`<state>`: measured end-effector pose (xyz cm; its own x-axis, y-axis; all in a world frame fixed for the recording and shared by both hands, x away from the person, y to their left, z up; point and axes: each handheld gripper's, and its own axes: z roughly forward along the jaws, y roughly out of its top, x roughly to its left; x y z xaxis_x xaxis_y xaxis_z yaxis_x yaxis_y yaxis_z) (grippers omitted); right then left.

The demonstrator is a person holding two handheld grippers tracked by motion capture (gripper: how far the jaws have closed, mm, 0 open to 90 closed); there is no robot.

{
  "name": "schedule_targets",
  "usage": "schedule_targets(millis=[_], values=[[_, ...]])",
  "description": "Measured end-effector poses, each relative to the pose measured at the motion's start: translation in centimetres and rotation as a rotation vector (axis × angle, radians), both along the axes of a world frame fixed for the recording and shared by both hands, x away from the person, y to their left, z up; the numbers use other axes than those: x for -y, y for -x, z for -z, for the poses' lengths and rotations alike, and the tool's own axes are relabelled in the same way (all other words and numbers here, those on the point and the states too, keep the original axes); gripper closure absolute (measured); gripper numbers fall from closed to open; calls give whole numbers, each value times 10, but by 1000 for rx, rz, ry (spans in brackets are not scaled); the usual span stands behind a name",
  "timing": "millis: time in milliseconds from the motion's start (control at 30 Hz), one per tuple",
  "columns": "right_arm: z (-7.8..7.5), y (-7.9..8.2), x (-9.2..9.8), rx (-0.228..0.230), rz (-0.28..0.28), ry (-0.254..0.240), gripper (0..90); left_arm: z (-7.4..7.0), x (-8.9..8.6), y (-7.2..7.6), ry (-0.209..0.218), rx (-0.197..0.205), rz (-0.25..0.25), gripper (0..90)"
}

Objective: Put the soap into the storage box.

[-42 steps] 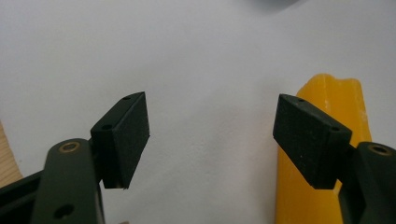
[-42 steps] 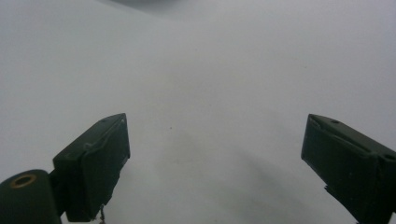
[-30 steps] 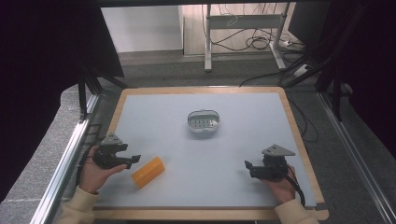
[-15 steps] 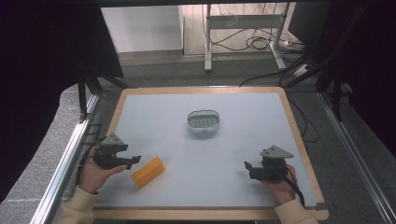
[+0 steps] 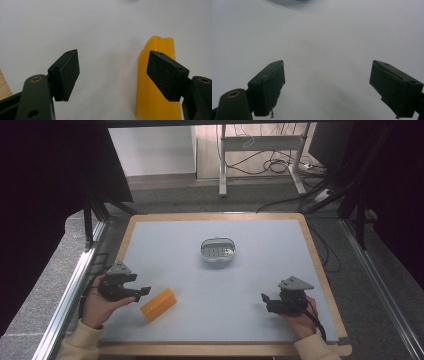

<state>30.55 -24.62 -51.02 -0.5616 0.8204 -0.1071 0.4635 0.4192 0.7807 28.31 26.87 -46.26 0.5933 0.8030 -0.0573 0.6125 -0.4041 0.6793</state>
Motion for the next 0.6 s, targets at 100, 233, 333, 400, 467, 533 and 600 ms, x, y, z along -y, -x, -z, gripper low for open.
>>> schedule_targets(millis=[100,233,333,400,467,533,600], values=[[0,0,-1,0,-3,3,134,-2,1,1,-10,-4,5,258],[0,1,-1,0,-4,4,135,-4,2,2,-20,-12,12,263],[0,0,0,-4,1,1,135,-5,5,4,-45,-19,24,272],[0,0,-1,-3,0,2,135,-6,7,4,-54,-25,31,277],[0,0,-1,-4,0,2,135,-6,8,4,-56,-27,33,278],[0,0,-1,-6,-1,5,135,-6,11,5,-63,-33,39,278],[0,0,-1,-6,-1,5,135,-6,13,5,-65,-35,42,278]])
